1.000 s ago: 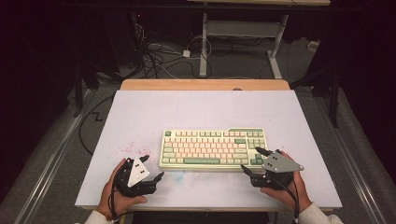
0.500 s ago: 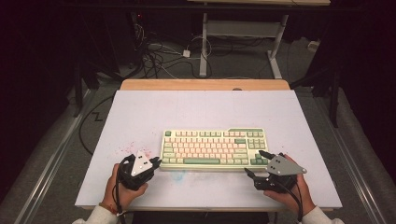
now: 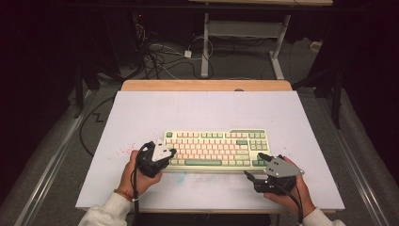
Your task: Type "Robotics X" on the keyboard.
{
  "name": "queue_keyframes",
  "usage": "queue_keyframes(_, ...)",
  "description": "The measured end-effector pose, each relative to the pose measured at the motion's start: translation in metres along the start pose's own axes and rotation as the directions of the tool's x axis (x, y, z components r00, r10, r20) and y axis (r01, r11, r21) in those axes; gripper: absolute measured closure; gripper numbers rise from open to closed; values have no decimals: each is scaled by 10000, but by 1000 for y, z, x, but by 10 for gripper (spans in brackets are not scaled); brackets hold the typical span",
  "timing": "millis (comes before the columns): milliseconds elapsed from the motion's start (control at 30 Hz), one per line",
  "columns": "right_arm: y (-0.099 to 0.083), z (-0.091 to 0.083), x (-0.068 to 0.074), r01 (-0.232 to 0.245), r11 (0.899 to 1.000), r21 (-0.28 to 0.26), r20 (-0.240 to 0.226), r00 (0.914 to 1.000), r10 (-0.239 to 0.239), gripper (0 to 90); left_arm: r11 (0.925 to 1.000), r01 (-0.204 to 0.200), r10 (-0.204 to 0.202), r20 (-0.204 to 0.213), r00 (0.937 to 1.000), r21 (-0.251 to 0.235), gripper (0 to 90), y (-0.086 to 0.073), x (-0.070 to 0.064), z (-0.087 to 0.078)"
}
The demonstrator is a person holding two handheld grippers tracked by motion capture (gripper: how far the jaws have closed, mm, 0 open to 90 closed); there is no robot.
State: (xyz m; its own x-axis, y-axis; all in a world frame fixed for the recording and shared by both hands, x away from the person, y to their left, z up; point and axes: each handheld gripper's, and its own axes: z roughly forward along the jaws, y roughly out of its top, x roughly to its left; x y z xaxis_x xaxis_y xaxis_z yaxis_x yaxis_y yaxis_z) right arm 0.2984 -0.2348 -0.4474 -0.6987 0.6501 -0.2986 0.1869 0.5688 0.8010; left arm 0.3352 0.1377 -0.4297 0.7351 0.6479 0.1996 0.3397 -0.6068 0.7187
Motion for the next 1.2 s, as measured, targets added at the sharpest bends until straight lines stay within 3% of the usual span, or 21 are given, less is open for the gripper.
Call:
queue_keyframes(100, 0, 1, 0, -22, 10000, 7, -2, 10000, 22, 253, 10000, -39, 36, 354, 9994, 71, 871, 13, 0, 10)
queue_keyframes(467, -3, 2, -2, 6, 10000, 97, -34, 10000, -5, 253, 9986, -304, 273, 728, 9970, 431, 870, 49, -5, 47)
queue_keyframes(700, -4, 3, -2, 63, 9998, 188, -90, 9999, -61, 253, 9946, -289, 207, 825, 9964, 994, 870, 52, -6, 66)
queue_keyframes(1200, -4, 6, 1, 237, 9990, 374, -112, 9997, -233, 255, 9921, -220, 117, 836, 9964, 1233, 866, 54, -4, 80)
